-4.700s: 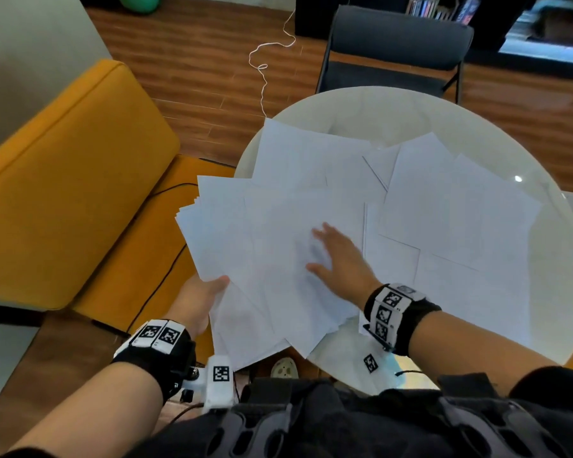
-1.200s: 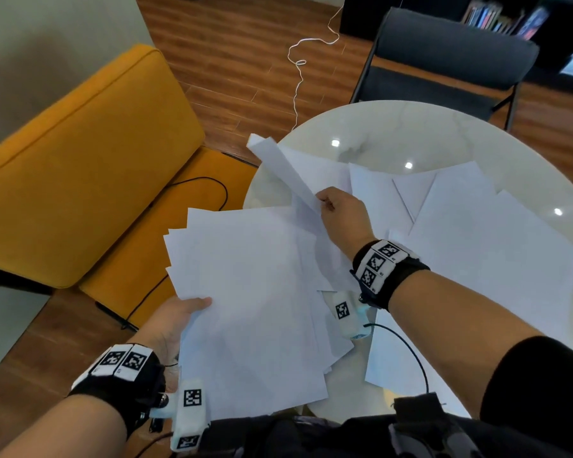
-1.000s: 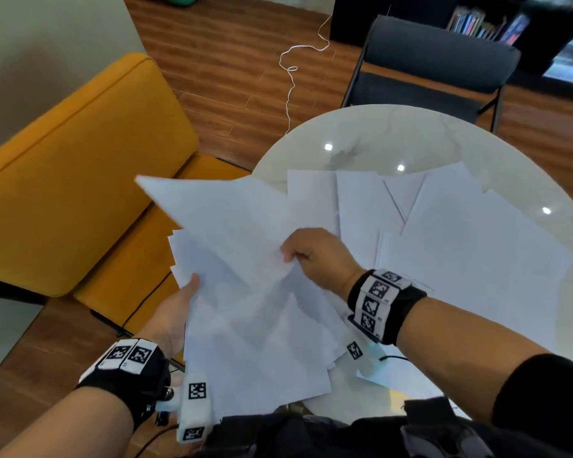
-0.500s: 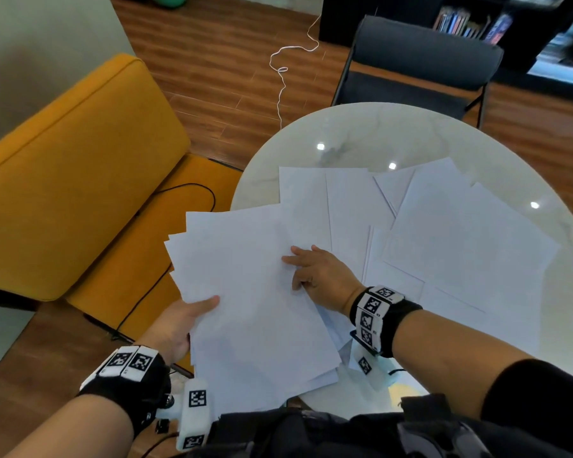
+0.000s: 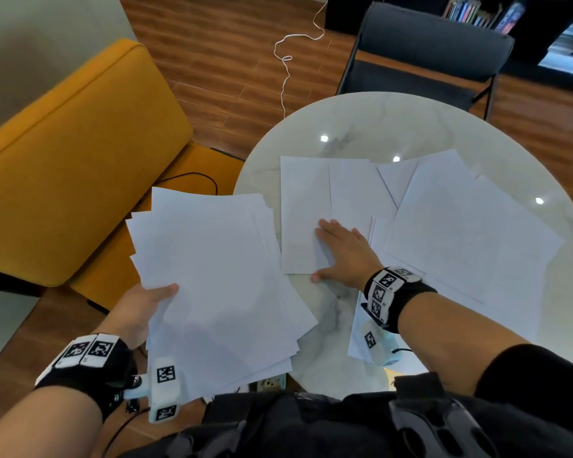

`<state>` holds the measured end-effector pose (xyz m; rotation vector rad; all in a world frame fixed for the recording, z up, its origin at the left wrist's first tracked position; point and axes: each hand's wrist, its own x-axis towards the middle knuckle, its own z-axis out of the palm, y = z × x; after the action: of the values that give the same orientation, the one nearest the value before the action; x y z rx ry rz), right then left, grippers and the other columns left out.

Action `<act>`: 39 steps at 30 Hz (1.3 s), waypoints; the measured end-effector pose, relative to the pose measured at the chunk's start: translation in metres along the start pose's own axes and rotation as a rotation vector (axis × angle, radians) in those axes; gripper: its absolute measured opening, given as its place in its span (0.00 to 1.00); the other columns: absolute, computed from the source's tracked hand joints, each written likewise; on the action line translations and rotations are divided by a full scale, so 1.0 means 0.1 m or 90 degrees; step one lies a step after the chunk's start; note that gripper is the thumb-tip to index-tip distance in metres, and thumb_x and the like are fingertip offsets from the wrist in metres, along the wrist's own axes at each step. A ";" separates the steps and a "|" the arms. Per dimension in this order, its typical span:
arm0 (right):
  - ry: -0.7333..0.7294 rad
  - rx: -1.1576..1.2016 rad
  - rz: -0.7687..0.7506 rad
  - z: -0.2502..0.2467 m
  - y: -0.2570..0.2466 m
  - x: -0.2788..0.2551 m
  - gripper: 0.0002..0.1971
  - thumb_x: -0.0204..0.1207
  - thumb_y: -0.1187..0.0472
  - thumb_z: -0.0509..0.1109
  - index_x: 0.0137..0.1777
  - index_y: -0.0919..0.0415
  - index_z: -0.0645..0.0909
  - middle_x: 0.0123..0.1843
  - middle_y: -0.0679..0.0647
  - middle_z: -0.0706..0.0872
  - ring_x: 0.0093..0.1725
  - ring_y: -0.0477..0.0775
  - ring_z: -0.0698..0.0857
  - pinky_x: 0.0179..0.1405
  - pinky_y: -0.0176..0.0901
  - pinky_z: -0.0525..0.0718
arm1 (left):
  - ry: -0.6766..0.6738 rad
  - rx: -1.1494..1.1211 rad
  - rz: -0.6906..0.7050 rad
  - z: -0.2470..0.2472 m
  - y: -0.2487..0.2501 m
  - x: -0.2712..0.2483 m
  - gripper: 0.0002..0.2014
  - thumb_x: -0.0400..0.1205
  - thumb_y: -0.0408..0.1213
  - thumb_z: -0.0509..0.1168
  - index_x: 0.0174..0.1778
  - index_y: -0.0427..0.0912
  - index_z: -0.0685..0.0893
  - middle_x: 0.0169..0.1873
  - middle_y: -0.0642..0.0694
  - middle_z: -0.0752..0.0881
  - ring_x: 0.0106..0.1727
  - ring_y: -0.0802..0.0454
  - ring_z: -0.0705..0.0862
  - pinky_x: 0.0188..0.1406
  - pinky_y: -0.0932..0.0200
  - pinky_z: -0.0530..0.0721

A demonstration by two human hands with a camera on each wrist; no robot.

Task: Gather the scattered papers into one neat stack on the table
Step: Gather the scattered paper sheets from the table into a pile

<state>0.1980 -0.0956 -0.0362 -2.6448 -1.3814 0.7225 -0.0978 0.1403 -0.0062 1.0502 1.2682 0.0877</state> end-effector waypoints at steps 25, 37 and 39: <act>0.274 0.212 0.089 -0.28 -0.40 -0.09 0.19 0.76 0.62 0.65 0.67 0.51 0.81 0.56 0.51 0.89 0.62 0.57 0.80 0.64 0.48 0.68 | -0.015 -0.016 0.017 0.32 -0.04 -0.06 0.15 0.83 0.28 0.68 0.66 0.37 0.84 0.63 0.36 0.88 0.62 0.33 0.86 0.65 0.34 0.82; -0.075 0.256 -0.121 0.08 -0.90 -0.55 0.26 0.73 0.48 0.74 0.72 0.44 0.75 0.66 0.44 0.82 0.67 0.47 0.75 0.71 0.43 0.69 | -0.146 -0.148 -0.008 0.81 0.07 -0.12 0.26 0.86 0.63 0.50 0.63 0.51 0.85 0.53 0.49 0.94 0.51 0.51 0.93 0.51 0.47 0.84; -0.101 0.221 -0.133 0.10 -0.83 -0.56 0.25 0.74 0.45 0.72 0.72 0.43 0.75 0.71 0.45 0.79 0.70 0.48 0.74 0.72 0.43 0.68 | -0.137 -0.094 0.006 0.81 0.02 -0.08 0.14 0.86 0.45 0.65 0.64 0.46 0.85 0.60 0.43 0.91 0.55 0.46 0.92 0.53 0.46 0.85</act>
<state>0.1037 -0.0920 -0.0022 -2.1837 -1.3922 1.0541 -0.0346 0.0883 -0.0051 0.9124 1.0468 0.0725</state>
